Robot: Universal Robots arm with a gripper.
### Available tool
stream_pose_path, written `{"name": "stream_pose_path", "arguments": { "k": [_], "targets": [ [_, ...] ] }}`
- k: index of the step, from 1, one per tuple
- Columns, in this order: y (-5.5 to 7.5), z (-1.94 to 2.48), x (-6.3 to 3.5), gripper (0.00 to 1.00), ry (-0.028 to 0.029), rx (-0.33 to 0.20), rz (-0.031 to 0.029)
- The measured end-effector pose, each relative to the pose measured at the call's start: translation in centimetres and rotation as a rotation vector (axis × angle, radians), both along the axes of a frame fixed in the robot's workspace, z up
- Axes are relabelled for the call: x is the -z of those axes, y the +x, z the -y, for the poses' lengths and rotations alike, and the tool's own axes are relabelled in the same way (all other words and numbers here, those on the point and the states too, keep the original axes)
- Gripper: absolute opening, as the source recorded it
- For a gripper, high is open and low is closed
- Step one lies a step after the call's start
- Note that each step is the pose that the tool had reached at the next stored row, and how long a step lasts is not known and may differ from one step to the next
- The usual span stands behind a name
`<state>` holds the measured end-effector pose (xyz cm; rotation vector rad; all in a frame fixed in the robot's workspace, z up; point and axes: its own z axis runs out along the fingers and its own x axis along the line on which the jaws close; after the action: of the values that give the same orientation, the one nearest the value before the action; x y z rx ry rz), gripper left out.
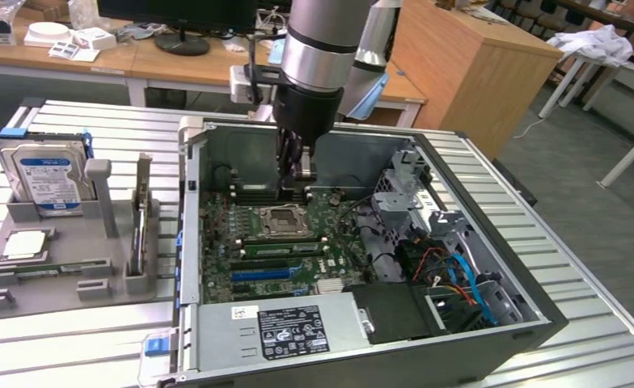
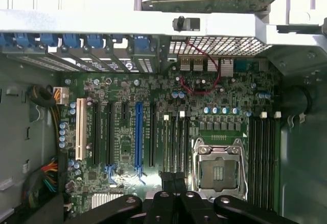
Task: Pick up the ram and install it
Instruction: 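Press down the ram until it locks into place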
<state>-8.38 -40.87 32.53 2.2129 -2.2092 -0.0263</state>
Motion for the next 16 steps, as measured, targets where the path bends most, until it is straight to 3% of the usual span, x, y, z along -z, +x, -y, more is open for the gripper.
{"name": "stream_pose_path", "arguments": {
  "k": [16],
  "targets": [
    [1.6, 0.0, 0.0, 0.11, 0.0, 0.0, 0.0]
  ]
}}
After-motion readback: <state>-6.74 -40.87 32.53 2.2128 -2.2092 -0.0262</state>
